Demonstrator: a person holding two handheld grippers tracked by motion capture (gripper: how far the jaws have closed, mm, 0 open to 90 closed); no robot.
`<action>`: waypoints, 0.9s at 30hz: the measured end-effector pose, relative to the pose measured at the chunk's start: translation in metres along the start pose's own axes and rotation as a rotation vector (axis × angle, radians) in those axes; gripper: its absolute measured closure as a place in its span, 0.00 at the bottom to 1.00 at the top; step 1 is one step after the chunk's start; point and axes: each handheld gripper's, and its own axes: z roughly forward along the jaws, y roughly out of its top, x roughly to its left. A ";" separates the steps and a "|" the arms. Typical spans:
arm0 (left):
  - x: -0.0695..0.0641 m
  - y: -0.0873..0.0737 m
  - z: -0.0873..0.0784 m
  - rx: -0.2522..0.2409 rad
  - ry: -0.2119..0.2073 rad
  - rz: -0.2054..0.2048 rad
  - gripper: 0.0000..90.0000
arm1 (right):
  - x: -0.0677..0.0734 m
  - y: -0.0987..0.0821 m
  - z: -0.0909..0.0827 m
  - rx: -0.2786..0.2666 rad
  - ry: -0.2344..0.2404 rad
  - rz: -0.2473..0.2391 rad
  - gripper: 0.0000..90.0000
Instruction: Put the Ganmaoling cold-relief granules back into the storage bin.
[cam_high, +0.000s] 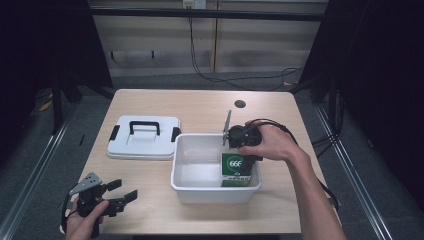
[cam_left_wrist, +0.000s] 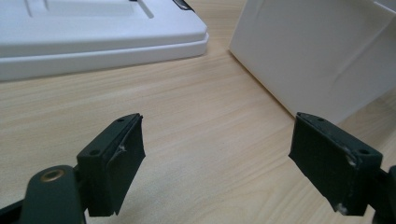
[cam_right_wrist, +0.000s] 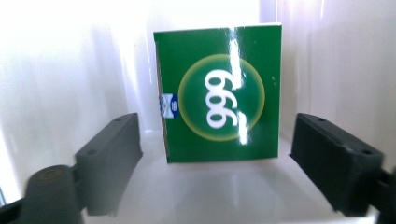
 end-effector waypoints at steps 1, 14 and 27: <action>0.000 0.000 0.000 0.000 0.000 -0.001 0.19 | 0.000 -0.002 -0.001 -0.010 -0.003 0.005 0.17; 0.000 -0.001 -0.001 -0.003 0.004 -0.005 0.19 | 0.003 -0.022 -0.014 -0.261 -0.025 0.074 0.17; 0.000 0.000 0.001 0.002 0.004 -0.003 0.19 | 0.007 -0.054 -0.009 -0.448 -0.059 0.167 0.17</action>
